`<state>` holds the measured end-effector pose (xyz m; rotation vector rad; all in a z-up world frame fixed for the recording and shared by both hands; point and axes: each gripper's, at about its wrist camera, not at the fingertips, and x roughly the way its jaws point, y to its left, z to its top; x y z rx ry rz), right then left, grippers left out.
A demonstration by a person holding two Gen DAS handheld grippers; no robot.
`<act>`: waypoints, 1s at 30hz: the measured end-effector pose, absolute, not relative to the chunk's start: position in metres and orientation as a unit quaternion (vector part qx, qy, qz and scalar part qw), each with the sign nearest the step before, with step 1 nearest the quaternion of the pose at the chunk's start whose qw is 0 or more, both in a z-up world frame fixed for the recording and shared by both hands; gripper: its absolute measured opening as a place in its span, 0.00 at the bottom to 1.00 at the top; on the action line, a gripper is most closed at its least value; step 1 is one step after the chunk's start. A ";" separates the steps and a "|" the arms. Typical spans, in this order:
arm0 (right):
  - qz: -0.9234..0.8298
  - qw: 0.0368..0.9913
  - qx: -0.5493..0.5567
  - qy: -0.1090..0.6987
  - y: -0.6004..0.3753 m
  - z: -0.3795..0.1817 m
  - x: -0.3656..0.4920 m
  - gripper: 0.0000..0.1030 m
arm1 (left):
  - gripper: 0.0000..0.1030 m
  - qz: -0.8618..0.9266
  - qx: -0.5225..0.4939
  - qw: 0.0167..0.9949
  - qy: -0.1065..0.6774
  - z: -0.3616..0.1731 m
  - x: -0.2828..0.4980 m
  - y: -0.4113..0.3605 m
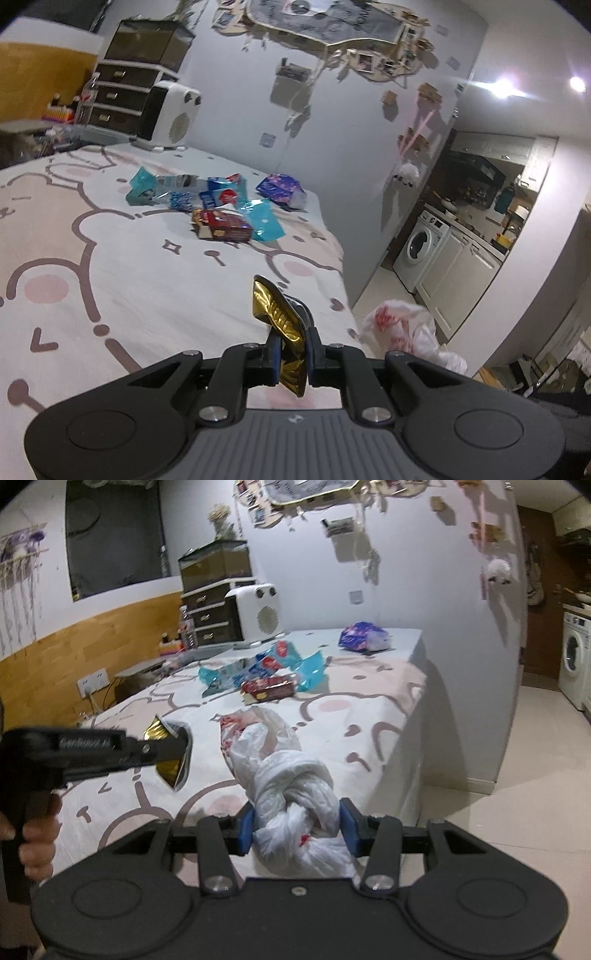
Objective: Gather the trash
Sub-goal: 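Carry the gold wrapper and white plastic bag over the bin with both tools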
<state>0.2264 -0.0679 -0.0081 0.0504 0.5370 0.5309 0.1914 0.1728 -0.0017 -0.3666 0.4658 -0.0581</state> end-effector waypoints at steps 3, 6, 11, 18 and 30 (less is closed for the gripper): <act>0.244 0.935 0.035 0.255 -0.084 -0.004 0.218 0.46 | 0.13 -0.036 -0.167 0.959 0.225 0.004 0.181 0.155; 0.229 0.940 0.041 0.248 -0.101 0.000 0.211 0.46 | 0.13 -0.045 -0.153 0.962 0.221 0.010 0.174 0.136; 0.205 0.948 0.051 0.239 -0.131 0.003 0.197 0.46 | 0.13 -0.067 -0.129 0.965 0.217 0.018 0.165 0.098; 0.173 0.955 0.059 0.233 -0.173 0.001 0.182 0.46 | 0.13 -0.102 -0.113 0.962 0.225 0.017 0.161 0.045; 0.097 0.963 0.076 0.241 -0.253 -0.023 0.169 0.46 | 0.13 -0.155 -0.072 0.951 0.258 -0.014 0.181 -0.047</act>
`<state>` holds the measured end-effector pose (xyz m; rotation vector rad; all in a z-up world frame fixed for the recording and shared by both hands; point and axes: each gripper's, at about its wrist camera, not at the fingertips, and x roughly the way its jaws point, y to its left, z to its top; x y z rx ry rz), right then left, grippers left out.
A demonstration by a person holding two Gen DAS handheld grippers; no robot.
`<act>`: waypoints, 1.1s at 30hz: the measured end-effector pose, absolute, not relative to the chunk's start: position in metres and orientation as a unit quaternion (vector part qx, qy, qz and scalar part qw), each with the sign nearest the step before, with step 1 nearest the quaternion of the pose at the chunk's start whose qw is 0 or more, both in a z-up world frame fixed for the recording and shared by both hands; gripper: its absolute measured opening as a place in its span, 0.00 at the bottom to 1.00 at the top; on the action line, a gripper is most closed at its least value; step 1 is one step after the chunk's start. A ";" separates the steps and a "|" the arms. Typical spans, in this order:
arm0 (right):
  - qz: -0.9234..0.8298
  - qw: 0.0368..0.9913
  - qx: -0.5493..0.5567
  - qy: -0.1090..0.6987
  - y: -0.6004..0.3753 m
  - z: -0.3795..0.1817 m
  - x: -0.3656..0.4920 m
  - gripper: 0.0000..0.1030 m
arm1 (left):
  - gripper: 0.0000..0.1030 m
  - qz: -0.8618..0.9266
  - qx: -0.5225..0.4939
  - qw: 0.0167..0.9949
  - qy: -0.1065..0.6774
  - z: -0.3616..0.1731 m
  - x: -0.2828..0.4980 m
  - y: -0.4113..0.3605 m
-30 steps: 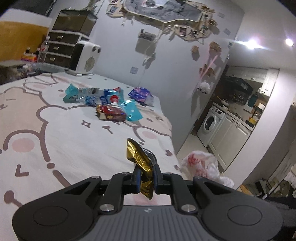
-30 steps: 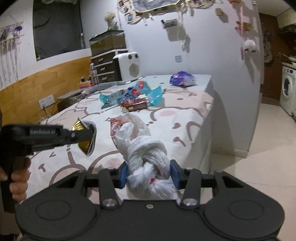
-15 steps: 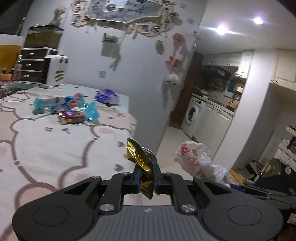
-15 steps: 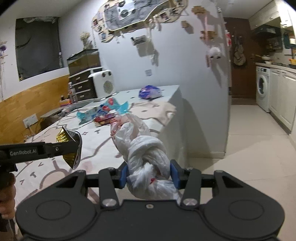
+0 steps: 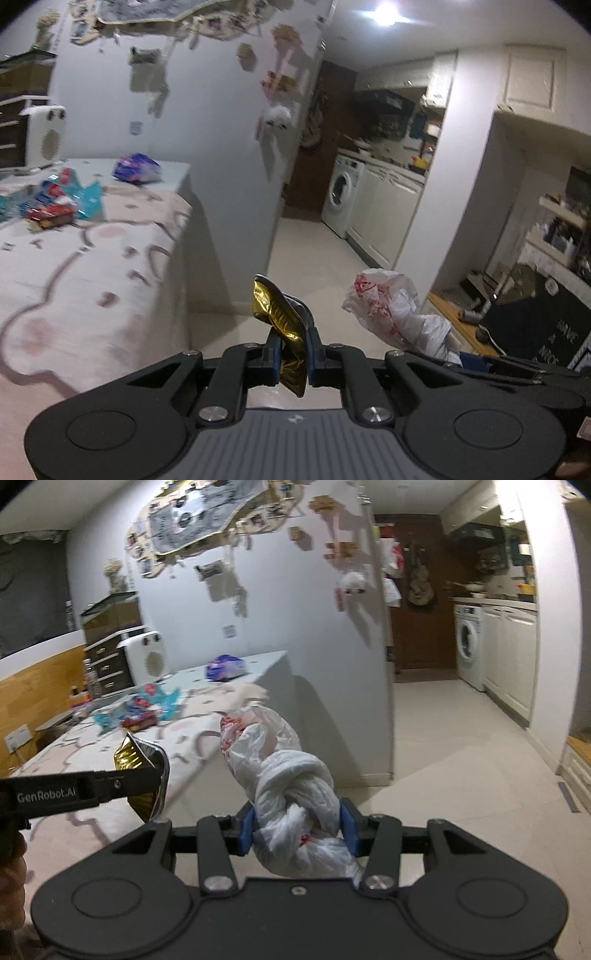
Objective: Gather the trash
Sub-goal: 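Carry the gold wrapper and white plastic bag over the bin with both tools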
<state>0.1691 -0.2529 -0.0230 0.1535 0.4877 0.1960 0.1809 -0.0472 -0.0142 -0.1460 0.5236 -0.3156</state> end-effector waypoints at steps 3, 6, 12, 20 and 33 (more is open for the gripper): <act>0.076 0.962 0.081 0.251 -0.272 -0.036 0.170 0.46 | 0.13 -0.166 -0.069 0.945 0.274 -0.030 0.192 -0.066; 0.057 0.959 0.086 0.266 -0.288 -0.052 0.174 0.46 | 0.13 -0.173 -0.065 0.939 0.289 -0.047 0.203 -0.081; 0.029 0.949 0.095 0.298 -0.309 -0.093 0.189 0.46 | 0.13 -0.173 -0.059 0.929 0.322 -0.090 0.233 -0.103; -0.001 0.926 0.138 0.352 -0.326 -0.161 0.222 0.46 | 0.13 -0.160 -0.075 0.902 0.395 -0.169 0.290 -0.112; -0.038 0.864 0.228 0.447 -0.323 -0.286 0.303 0.46 | 0.13 -0.136 -0.150 0.831 0.518 -0.325 0.379 -0.094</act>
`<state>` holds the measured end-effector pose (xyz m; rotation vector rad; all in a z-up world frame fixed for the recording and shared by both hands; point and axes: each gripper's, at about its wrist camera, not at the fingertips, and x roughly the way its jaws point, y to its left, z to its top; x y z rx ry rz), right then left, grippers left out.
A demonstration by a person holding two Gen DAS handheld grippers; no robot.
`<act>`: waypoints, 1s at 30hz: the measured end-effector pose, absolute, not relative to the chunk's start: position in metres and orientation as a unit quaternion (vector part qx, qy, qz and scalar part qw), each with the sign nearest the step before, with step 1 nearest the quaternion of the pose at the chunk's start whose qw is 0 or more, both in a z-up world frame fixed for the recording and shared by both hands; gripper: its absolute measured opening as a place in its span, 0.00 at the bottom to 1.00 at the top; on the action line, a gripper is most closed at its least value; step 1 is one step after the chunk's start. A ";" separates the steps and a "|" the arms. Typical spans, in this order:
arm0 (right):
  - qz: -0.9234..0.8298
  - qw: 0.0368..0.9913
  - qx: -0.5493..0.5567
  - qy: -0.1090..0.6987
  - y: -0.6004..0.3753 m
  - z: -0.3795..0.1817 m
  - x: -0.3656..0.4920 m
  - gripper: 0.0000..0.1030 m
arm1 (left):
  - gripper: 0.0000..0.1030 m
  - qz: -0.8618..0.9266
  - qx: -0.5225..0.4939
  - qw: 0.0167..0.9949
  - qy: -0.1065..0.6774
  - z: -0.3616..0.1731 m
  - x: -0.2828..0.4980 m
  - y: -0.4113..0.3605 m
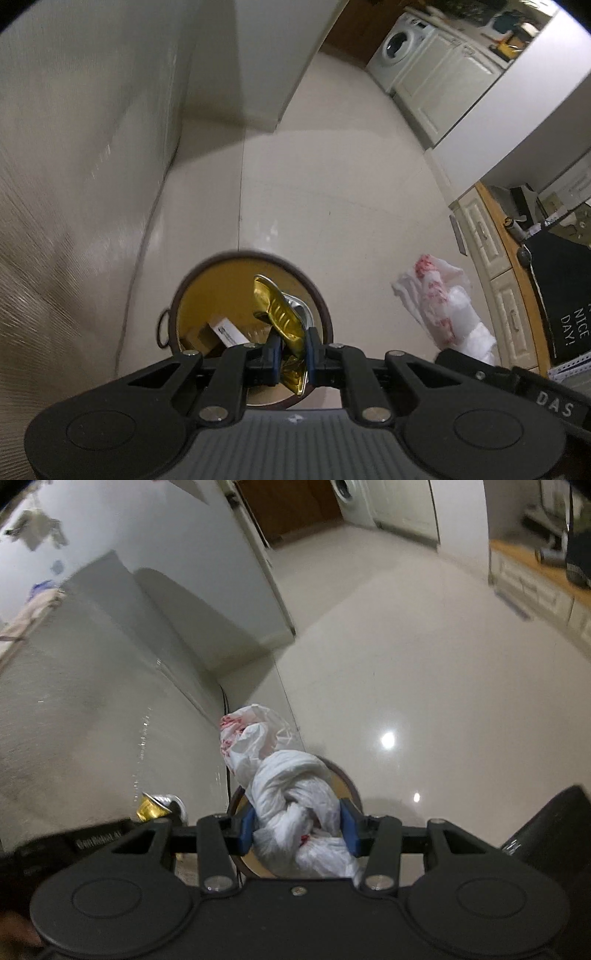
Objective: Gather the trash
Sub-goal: 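Carry the gold wrapper and white plastic bag over the bin with both tools, then open the right tool to drop the bag while the left tool releases the wrapper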
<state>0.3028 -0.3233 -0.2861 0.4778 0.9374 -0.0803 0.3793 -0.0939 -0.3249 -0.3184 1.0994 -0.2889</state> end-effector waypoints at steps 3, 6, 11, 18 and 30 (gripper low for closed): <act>-0.043 0.852 0.238 0.464 -0.318 -0.312 0.321 0.46 | 0.13 -0.146 -0.176 0.810 0.540 -0.357 0.392 -0.094; -0.044 0.843 0.240 0.480 -0.314 -0.337 0.336 0.46 | 0.13 -0.160 -0.195 0.789 0.561 -0.390 0.400 -0.099; -0.046 0.828 0.221 0.513 -0.308 -0.378 0.355 0.46 | 0.13 -0.176 -0.222 0.755 0.592 -0.443 0.407 -0.109; -0.043 0.817 0.205 0.537 -0.308 -0.407 0.377 0.46 | 0.13 -0.184 -0.216 0.726 0.627 -0.499 0.422 -0.128; -0.013 0.801 0.194 0.567 -0.297 -0.434 0.424 0.46 | 0.12 -0.210 -0.148 0.699 0.667 -0.545 0.441 -0.148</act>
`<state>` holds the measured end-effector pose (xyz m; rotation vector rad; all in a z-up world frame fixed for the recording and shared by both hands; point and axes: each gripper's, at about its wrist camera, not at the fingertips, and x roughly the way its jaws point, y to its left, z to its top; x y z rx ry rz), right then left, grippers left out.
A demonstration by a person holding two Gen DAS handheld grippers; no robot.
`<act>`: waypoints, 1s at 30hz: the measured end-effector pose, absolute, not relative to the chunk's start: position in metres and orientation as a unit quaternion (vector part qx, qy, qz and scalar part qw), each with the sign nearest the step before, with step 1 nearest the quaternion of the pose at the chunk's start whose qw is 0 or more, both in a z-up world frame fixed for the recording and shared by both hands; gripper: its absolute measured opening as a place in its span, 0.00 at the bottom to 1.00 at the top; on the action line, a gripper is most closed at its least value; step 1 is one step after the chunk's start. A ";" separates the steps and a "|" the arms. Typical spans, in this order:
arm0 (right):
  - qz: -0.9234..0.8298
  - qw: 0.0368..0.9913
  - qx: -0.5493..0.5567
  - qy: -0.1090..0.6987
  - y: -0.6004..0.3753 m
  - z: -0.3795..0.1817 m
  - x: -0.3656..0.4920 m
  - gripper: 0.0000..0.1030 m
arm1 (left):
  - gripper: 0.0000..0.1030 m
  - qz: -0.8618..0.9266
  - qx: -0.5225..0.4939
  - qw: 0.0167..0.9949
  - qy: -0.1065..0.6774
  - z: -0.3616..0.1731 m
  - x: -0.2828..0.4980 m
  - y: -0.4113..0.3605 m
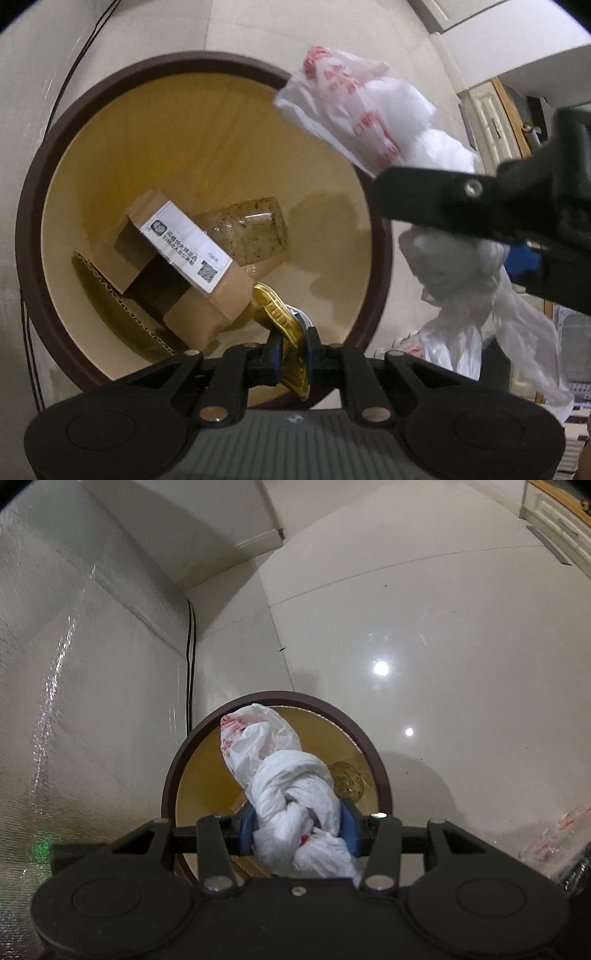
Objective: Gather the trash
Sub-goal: 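Open the right tool to drop the bag while the left tool releases the wrapper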
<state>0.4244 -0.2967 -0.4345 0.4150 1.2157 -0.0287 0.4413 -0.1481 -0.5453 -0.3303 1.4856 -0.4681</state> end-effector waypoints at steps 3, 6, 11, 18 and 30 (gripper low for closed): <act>0.006 0.796 0.192 0.574 -0.290 -0.442 0.437 0.46 | 0.12 -0.204 -0.160 0.691 0.674 -0.554 0.444 -0.143; 0.012 0.797 0.200 0.570 -0.287 -0.449 0.446 0.49 | 0.19 -0.194 -0.181 0.681 0.683 -0.561 0.444 -0.137; -0.007 0.799 0.206 0.565 -0.291 -0.452 0.449 0.68 | 0.26 -0.182 -0.190 0.676 0.688 -0.566 0.444 -0.134; -0.012 0.797 0.207 0.567 -0.298 -0.447 0.446 0.68 | 0.32 -0.171 -0.189 0.683 0.685 -0.558 0.443 -0.131; 0.028 0.770 0.173 0.614 -0.296 -0.466 0.446 0.45 | 0.43 -0.142 -0.134 0.718 0.669 -0.523 0.432 -0.117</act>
